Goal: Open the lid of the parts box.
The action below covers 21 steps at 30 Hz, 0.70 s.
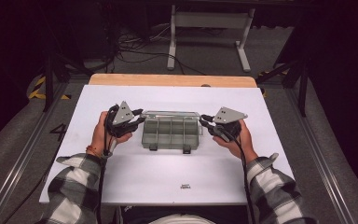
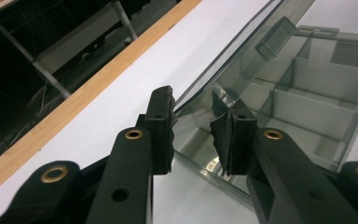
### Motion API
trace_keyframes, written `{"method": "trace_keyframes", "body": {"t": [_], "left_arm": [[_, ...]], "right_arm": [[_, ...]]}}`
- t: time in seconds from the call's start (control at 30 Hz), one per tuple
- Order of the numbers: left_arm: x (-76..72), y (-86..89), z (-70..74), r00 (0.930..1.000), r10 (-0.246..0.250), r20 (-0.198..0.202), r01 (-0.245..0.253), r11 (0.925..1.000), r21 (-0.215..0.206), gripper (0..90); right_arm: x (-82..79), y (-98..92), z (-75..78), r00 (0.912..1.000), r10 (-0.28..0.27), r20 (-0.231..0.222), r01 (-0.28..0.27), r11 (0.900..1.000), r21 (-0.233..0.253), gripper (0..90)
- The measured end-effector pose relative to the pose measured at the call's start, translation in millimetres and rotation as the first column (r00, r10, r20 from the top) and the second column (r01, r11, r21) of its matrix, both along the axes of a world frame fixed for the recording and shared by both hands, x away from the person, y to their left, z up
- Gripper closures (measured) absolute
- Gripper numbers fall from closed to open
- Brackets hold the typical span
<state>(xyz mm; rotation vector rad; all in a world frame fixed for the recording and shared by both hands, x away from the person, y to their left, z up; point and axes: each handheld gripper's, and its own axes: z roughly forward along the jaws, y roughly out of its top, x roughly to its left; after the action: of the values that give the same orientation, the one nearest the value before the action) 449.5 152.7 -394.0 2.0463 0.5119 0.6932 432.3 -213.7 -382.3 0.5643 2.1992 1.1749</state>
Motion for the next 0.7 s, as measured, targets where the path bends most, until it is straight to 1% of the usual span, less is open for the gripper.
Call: {"method": "trace_keyframes", "body": {"t": [0.07,0.1,0.17,0.2,0.23,0.3,0.33,0.37,0.47,0.5,0.57,0.7], "left_arm": [[2.8,1.2,0.5,1.0000,0.002,-0.006,-0.003,0.9998,-0.019,70.9],[5.3,1.9,1.1,0.9999,0.005,-0.012,-0.005,0.9993,-0.038,71.2],[8.6,2.7,2.3,0.9999,0.008,-0.014,-0.008,0.9978,-0.066,72.5],[10.0,2.4,2.6,0.9997,0.009,-0.020,-0.011,0.9974,-0.071,72.8],[11.7,2.3,2.7,0.9997,0.016,-0.021,-0.017,0.9968,-0.078,73.1],[14.3,2.8,3.5,0.9995,0.023,-0.019,-0.025,0.9963,-0.082,74.0],[15.1,2.7,3.4,0.9992,0.027,-0.029,-0.030,0.9945,-0.101,74.2],[16.3,3.2,3.8,0.9993,0.030,-0.022,-0.032,0.9944,-0.100,74.7],[20.4,4.4,3.9,0.9985,0.037,-0.040,-0.042,0.9901,-0.134,75.0],[21.9,4.4,3.3,0.9978,0.040,-0.052,-0.048,0.9864,-0.157,75.0],[24.1,4.6,2.7,0.9970,0.044,-0.064,-0.055,0.9826,-0.177,75.4],[27.9,4.0,2.2,0.9958,0.062,-0.067,-0.074,0.9778,-0.196,76.6]], "right_arm": [[3.9,-1.3,3.5,1.0000,-0.001,-0.001,0.001,1.000,0.014,78.5],[5.5,-1.7,4.2,1.0000,0.001,-0.005,-0.001,1.000,0.021,78.3],[11.3,-3.9,5.0,0.9997,0.006,-0.025,-0.005,0.998,0.061,78.3],[13.0,-4.5,4.9,0.9995,0.005,-0.030,-0.003,0.997,0.072,78.3],[15.0,-4.9,4.4,0.9994,0.003,-0.035,0.000,0.996,0.088,78.4],[18.3,-5.4,4.3,0.9994,-0.004,-0.034,0.008,0.994,0.105,78.7],[19.5,-5.5,4.6,0.9995,-0.007,-0.032,0.010,0.994,0.113,79.0],[20.8,-5.5,5.1,0.9995,-0.010,-0.028,0.014,0.993,0.121,79.2],[23.8,-5.6,5.5,0.9997,-0.016,-0.021,0.019,0.991,0.129,79.5],[25.0,-5.7,5.4,0.9997,-0.016,-0.019,0.019,0.990,0.138,79.5],[27.2,-5.9,5.1,0.9996,-0.019,-0.021,0.022,0.989,0.149,79.5],[34.2,-6.3,5.0,0.9988,-0.034,-0.034,0.040,0.983,0.180,79.5]]}}
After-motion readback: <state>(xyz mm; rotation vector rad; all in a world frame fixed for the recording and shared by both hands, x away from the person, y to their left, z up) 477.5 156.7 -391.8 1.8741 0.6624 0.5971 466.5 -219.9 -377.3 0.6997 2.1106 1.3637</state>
